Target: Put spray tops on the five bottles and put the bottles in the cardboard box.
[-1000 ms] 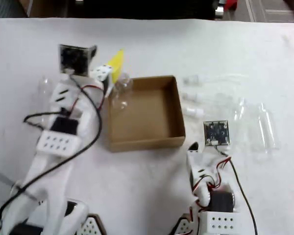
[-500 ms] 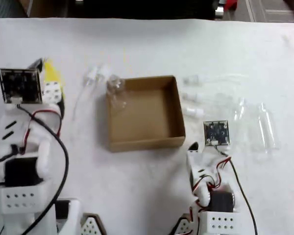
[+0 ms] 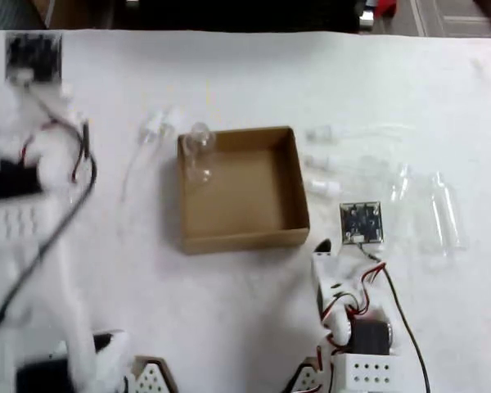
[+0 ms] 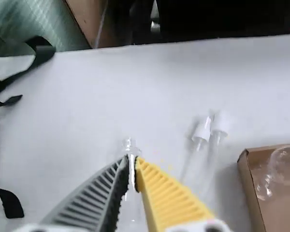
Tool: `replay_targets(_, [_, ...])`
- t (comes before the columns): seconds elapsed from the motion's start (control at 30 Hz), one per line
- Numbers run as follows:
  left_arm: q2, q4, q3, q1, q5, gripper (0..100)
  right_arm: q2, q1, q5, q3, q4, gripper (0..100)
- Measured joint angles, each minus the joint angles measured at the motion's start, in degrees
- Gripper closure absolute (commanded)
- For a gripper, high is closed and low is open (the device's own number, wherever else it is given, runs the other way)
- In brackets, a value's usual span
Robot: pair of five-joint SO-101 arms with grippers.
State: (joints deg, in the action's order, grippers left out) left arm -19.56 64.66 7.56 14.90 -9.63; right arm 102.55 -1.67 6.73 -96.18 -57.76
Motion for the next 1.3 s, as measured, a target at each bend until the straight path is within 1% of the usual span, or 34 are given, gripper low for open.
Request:
replay_targets(0.07, [11.08, 6.86, -11.69, -1.41, -0.35, 84, 0.0, 0.0, 0.0, 0.0, 0.0, 90.9])
replay_targets(0.13, [22.42, 13.1, -23.56, -2.81, -0.53, 79, 0.0, 0.0, 0.0, 0.0, 0.0, 90.9])
replay_targets(0.2, [33.49, 18.46, -34.99, -4.31, -0.7, 79, 0.0, 0.0, 0.0, 0.0, 0.0, 90.9])
replay_targets(0.27, [43.78, 21.89, -46.24, -5.89, -2.37, 81, 0.0, 0.0, 0.0, 0.0, 0.0, 90.9])
replay_targets(0.37, [58.29, 23.91, -61.63, -7.91, -4.04, 86, 0.0, 0.0, 0.0, 0.0, 0.0, 90.9])
replay_targets(0.5, [74.99, 23.91, -80.53, -8.18, -4.75, 94, 0.0, 0.0, 0.0, 0.0, 0.0, 90.8])
replay_targets(0.6, [85.54, 23.91, -94.33, -8.18, -4.75, 96, 0.0, 0.0, 0.0, 0.0, 0.0, 90.8])
replay_targets(0.63, [87.91, 23.91, -97.23, -8.18, -4.75, 96, 0.0, 0.0, 0.0, 0.0, 0.0, 90.8])
replay_targets(0.77, [90.46, 22.95, -98.64, -8.18, -4.75, 94, 0.0, 0.0, 0.0, 0.0, 0.0, 90.7])
replay_targets(0.9, [90.64, 22.68, -98.73, -8.18, -4.75, 83, 0.0, 0.0, 0.0, 0.0, 0.0, 90.7])
replay_targets(0.93, [90.64, 22.68, -98.73, -8.18, -4.75, 82, 0.0, 0.0, 0.0, 0.0, 0.0, 90.7])
replay_targets(1.03, [91.08, 22.68, -98.73, -8.18, -4.75, 83, 0.0, 0.0, 0.0, 0.0, 0.0, 90.7])
replay_targets(1.2, [95.38, 22.59, -98.81, -8.26, -4.75, 87, 0.0, 0.0, 0.0, 0.0, 0.0, 90.7])
replay_targets(1.3, [97.67, 21.19, -98.81, -8.18, -4.75, 88, 0.0, 0.0, 0.0, 0.0, 0.0, 90.7])
